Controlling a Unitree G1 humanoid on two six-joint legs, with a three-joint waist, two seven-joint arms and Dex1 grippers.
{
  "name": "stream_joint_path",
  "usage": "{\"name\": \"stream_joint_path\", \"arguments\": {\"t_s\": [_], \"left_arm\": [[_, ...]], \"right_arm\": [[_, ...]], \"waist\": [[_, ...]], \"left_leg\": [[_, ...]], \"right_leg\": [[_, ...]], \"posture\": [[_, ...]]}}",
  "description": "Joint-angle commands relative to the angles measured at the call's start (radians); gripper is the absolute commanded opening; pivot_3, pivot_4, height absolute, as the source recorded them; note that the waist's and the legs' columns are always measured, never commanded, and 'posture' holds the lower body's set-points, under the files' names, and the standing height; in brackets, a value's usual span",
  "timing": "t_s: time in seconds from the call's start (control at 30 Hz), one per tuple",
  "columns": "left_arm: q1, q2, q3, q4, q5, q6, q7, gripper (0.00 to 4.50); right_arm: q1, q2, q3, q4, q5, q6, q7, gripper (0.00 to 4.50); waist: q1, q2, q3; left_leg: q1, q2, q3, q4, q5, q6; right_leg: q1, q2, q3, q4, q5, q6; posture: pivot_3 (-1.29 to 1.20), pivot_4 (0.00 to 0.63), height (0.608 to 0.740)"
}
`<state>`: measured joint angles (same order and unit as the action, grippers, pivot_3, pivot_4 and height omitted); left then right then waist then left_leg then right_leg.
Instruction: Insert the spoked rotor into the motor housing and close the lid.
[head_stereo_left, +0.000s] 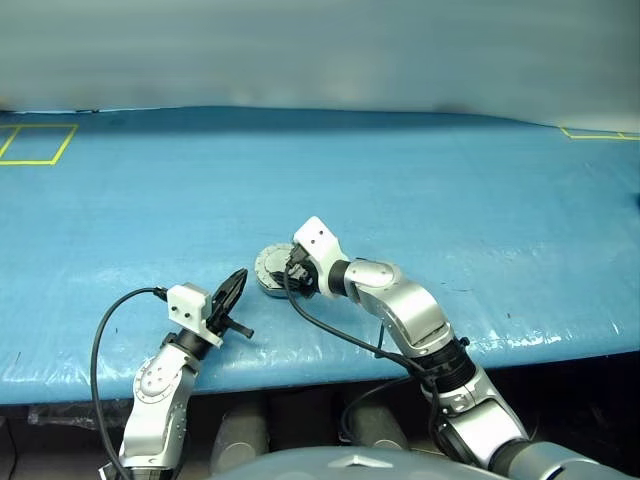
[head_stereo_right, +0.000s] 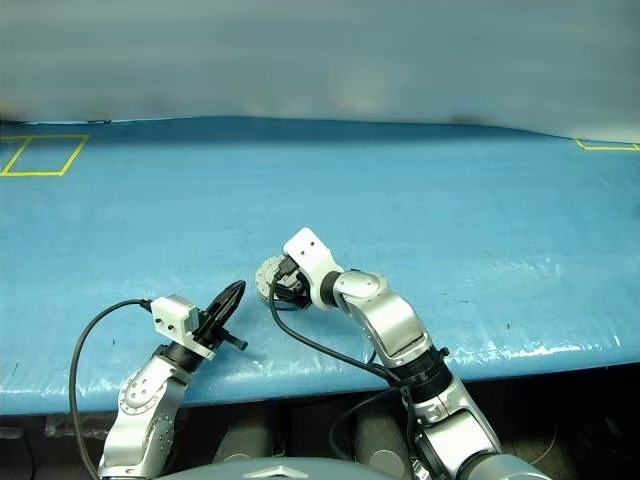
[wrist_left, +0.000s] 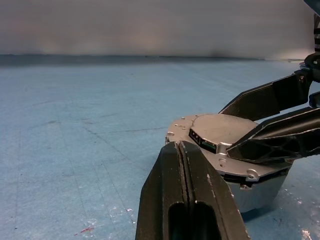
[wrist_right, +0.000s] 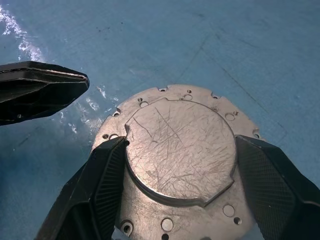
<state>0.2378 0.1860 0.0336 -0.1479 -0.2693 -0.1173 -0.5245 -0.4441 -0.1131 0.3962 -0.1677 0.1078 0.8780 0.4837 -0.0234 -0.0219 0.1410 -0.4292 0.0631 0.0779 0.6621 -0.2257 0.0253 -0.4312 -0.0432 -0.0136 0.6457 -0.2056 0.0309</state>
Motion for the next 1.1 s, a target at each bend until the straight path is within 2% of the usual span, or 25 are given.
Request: {"name": "stream_joint_path", "arguments": {"t_s": [0.03, 0.57, 0.73, 0.93, 1.07, 1.1], "left_arm": [[-0.003, 0.004, 0.007, -0.008, -0.007, -0.023, 0.002, 0.00], [0.003, 0.006, 0.006, -0.010, -0.007, -0.021, 0.009, 0.00], [-0.002, 0.014, 0.001, -0.010, 0.000, -0.008, 0.008, 0.00], [-0.068, 0.064, 0.005, -0.025, -0.012, 0.091, 0.006, 0.00], [-0.181, 0.109, 0.001, -0.079, -0.033, 0.296, 0.043, 0.00], [-0.203, 0.116, 0.006, -0.091, -0.079, 0.371, 0.040, 0.00]], "right_arm": [[0.007, 0.001, 0.014, -0.034, 0.000, -0.005, -0.010, 3.07], [0.070, 0.029, 0.048, -0.012, -0.045, -0.013, -0.108, 3.07], [0.071, 0.007, 0.074, -0.005, -0.051, -0.034, -0.083, 3.07], [0.070, -0.017, 0.070, -0.003, -0.047, -0.033, -0.063, 3.07], [0.072, -0.014, 0.065, -0.004, -0.049, -0.031, -0.069, 3.07], [0.073, -0.012, 0.065, -0.004, -0.050, -0.030, -0.070, 3.07]], "waist": [[0.000, 0.000, 0.000], [-0.003, 0.000, 0.000], [-0.004, 0.000, 0.000], [-0.002, 0.001, -0.001], [0.000, 0.001, -0.001], [0.000, 0.001, -0.001]], "left_leg": [[0.000, 0.000, 0.000, 0.000, 0.000, 0.000], [0.000, 0.004, 0.000, -0.001, 0.000, 0.000], [0.001, 0.005, 0.000, -0.001, 0.000, 0.000], [0.001, 0.005, 0.000, -0.001, 0.000, 0.000], [0.001, 0.004, 0.000, -0.001, 0.000, 0.000], [0.001, 0.003, 0.000, -0.001, 0.000, 0.000]], "right_leg": [[0.000, 0.000, 0.000, 0.000, 0.000, 0.000], [0.000, 0.000, 0.000, -0.001, -0.001, 0.001], [-0.001, -0.001, 0.000, -0.001, -0.002, 0.003], [-0.005, -0.001, 0.000, -0.001, -0.002, 0.002], [-0.004, -0.001, -0.001, -0.001, -0.002, 0.003], [-0.002, -0.001, -0.001, -0.001, -0.002, 0.003]], "posture": [[0.00, 0.150, 0.740], [0.00, 0.150, 0.740], [0.00, 0.150, 0.740], [0.00, 0.150, 0.740], [0.00, 0.150, 0.740], [0.00, 0.150, 0.740]]}}
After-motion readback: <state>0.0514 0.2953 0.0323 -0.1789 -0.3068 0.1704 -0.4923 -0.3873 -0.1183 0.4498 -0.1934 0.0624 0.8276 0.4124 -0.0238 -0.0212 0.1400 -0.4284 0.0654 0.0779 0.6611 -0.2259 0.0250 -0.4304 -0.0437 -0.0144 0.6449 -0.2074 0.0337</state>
